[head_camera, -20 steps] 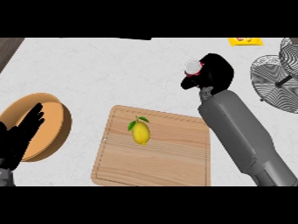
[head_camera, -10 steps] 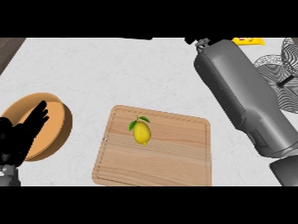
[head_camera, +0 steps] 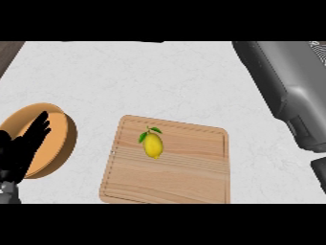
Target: Pick the can from the cutting board and place it in the tiered basket
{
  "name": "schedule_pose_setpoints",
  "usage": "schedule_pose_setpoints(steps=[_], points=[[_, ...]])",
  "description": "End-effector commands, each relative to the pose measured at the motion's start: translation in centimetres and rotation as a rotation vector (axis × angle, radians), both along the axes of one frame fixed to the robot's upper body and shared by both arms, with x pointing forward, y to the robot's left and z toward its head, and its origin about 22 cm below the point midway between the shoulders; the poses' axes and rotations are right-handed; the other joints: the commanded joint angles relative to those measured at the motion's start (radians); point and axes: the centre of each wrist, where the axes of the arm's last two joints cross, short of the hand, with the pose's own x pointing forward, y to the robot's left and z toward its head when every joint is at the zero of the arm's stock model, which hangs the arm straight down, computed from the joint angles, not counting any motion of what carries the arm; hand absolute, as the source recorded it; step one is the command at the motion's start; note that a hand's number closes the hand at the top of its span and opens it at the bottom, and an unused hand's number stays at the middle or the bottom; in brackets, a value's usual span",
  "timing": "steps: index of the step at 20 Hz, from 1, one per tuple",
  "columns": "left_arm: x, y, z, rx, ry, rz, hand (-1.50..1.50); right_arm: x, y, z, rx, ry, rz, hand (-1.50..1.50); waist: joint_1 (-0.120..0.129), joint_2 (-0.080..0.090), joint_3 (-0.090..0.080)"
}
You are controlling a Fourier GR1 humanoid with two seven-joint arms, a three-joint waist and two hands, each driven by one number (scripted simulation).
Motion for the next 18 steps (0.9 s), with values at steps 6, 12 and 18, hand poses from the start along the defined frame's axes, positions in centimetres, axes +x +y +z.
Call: schedule_pose_setpoints(steps=[6, 12, 18], points=[[0.0, 0.4, -0.1, 0.003, -0.005, 0.01, 0.0, 1.3, -7.7, -2.0, 0.042, -0.056, -0.193, 1.5, -0.013, 0.004, 0.002], [-0.4, 0.4, -0.7, -0.003, 0.003, 0.018, 0.0, 1.1, -11.0, 0.5, 0.184, -0.309, -0.108, 1.5, -0.004, 0.007, 0.004], [0.3, -1.4, -0.1, -0.015, -0.01, -0.001, 0.0, 0.6, -16.2, -1.1, 0.181, -0.311, -0.125, 1.5, -0.002, 0.007, 0.005]])
